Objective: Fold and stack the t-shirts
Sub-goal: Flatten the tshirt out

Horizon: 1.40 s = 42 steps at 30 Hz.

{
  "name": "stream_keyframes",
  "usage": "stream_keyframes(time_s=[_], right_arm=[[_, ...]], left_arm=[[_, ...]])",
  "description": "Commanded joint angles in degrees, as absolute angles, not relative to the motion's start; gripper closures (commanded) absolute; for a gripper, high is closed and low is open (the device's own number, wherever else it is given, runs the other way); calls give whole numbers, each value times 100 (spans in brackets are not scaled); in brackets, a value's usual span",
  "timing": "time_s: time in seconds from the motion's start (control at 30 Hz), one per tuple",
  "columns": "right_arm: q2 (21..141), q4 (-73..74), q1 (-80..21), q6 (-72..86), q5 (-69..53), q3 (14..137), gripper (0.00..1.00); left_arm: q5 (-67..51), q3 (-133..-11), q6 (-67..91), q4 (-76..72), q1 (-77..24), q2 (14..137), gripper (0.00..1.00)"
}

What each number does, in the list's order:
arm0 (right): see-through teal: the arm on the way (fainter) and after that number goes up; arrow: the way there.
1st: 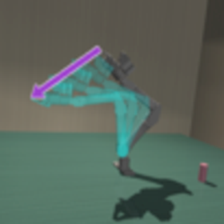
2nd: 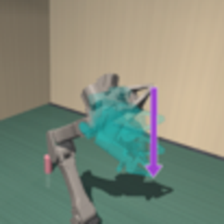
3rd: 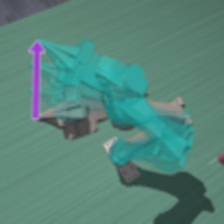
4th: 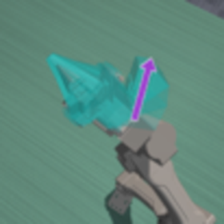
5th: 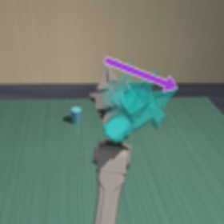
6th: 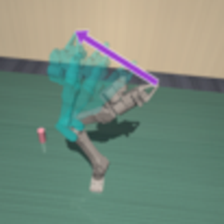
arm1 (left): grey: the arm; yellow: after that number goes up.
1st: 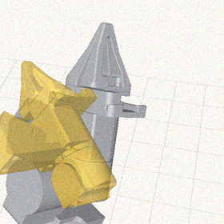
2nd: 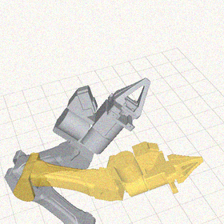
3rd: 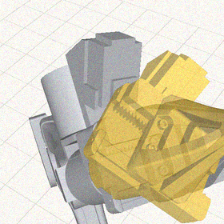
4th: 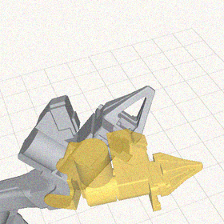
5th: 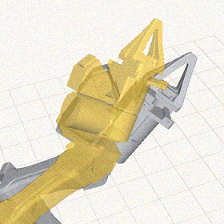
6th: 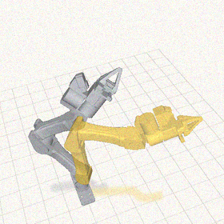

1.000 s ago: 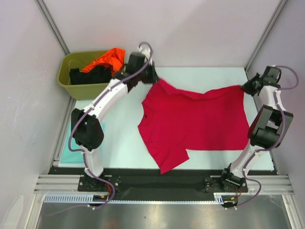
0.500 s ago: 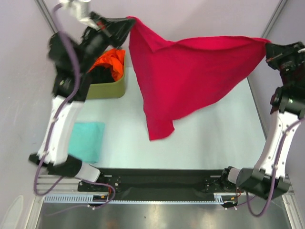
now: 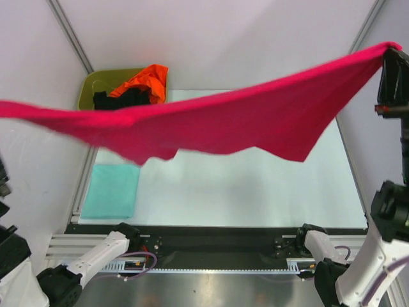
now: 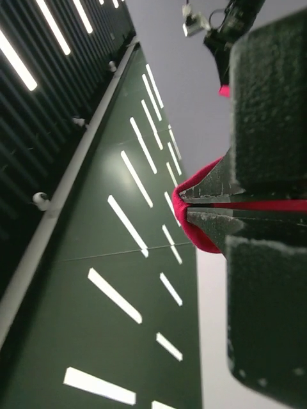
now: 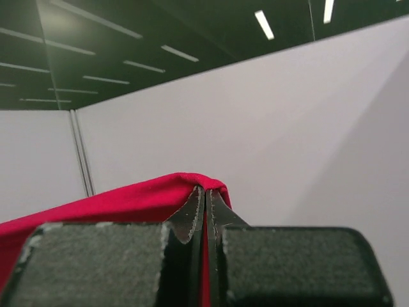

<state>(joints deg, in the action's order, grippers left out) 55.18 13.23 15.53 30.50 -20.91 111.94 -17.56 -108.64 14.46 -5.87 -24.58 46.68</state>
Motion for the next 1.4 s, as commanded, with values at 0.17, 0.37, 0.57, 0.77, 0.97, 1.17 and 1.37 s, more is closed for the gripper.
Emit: stream_keyframes(time_s=[0.17,0.37,0.57,0.77,0.97,1.17,1.37], right_arm=[[5388,565,1485,2857,-1574,10013,100],[5554,-280,1468,2690,-1442,7991,100],[6554,-1666,1467,2049,-923,5970,100],[9405,-2961,1748,1706,-1150,5807,100],[11380,-1883,1995,1345,-1169,7757,100],[12164,-976,1951,1274,-1195,8683,100],[12498,-475,1802,1283,-967,9271,100]], left_arm=[[-1512,-10398,879,-589,-2452,5422,100],[-1266,-8888,782,-1141,-2452,6300,100],[-1266,-7533,923,-2398,-2399,8583,100],[-2115,-8970,2011,-3137,-2057,12751,100],[-2242,-10449,3261,-3481,-1916,14106,100],[-2513,-10775,3463,-3059,-1907,14221,100],[-2733,-10705,3402,-2411,-1968,13817,100]])
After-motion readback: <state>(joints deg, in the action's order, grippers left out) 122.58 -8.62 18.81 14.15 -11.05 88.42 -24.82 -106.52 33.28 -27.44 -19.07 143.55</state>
